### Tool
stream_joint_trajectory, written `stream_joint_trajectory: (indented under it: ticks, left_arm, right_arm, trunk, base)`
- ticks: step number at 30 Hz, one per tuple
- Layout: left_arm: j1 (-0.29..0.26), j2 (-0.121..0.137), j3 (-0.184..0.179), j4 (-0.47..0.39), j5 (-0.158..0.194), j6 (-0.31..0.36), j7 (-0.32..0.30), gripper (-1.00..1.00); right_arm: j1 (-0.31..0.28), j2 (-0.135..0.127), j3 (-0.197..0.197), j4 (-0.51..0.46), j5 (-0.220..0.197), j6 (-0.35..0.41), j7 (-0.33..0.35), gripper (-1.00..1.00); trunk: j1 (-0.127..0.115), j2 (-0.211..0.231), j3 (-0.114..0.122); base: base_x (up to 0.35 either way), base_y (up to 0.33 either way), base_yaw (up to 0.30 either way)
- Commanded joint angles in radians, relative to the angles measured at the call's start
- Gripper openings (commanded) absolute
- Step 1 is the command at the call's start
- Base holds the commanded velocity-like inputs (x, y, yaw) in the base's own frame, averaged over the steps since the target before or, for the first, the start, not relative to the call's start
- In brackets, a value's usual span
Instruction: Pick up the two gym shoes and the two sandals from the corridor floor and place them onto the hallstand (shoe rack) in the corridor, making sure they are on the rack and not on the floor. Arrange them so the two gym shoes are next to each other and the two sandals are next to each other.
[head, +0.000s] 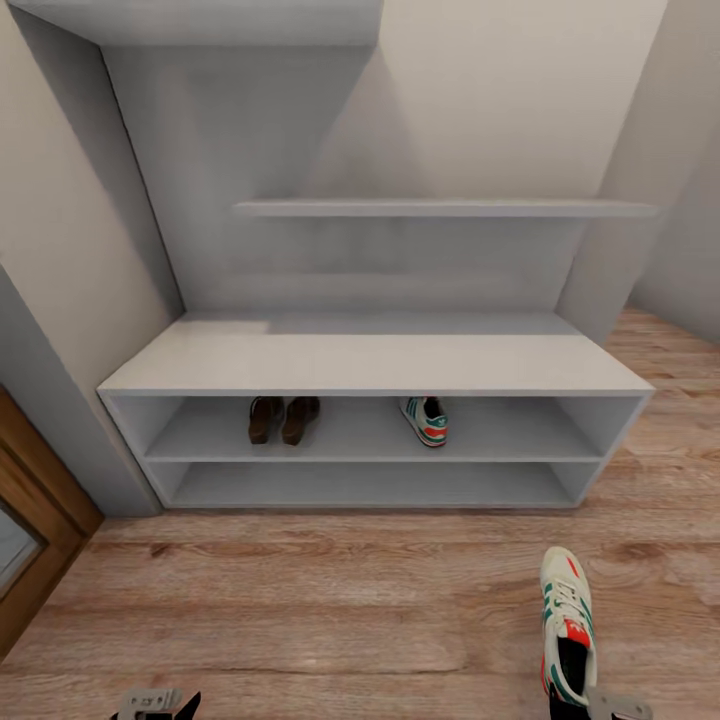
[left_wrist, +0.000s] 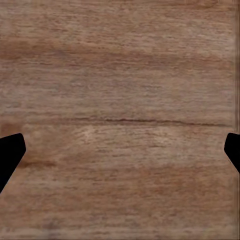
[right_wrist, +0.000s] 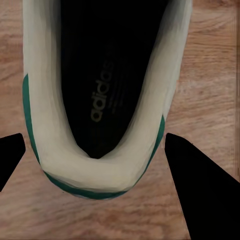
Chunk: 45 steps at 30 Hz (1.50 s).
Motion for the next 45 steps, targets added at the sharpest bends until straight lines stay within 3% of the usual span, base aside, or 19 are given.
stream_joint_trajectory:
  ticks: [1, 17, 45]
  left_arm:
    - [0.0, 0.002, 0.004, 0.0, 0.008, 0.001, -0.01, 1.0]
    - [0.0, 0.011, 0.003, 0.001, 0.01, 0.001, -0.01, 1.0]
    - [0.0, 0.01, 0.003, -0.003, 0.009, 0.001, -0.008, 1.0]
  right_arm:
    - [-0.001, 0.0, -0.004, 0.001, -0.004, -0.004, 0.004, -1.0]
    - [-0.001, 0.0, -0.004, 0.003, -0.003, -0.003, 0.004, -1.0]
    - [-0.001, 0.002, -0.004, 0.002, -0.006, -0.002, 0.003, -1.0]
  trunk:
    - [0.0, 0.0, -0.001]
    - [0.0, 0.0, -0.001]
    - [0.0, 0.0, -0.009]
  base:
    - [0.0, -0.216, 0.0]
    - [-0.029, -0.254, 0.0]
    - [-0.219, -0.158, 0.05]
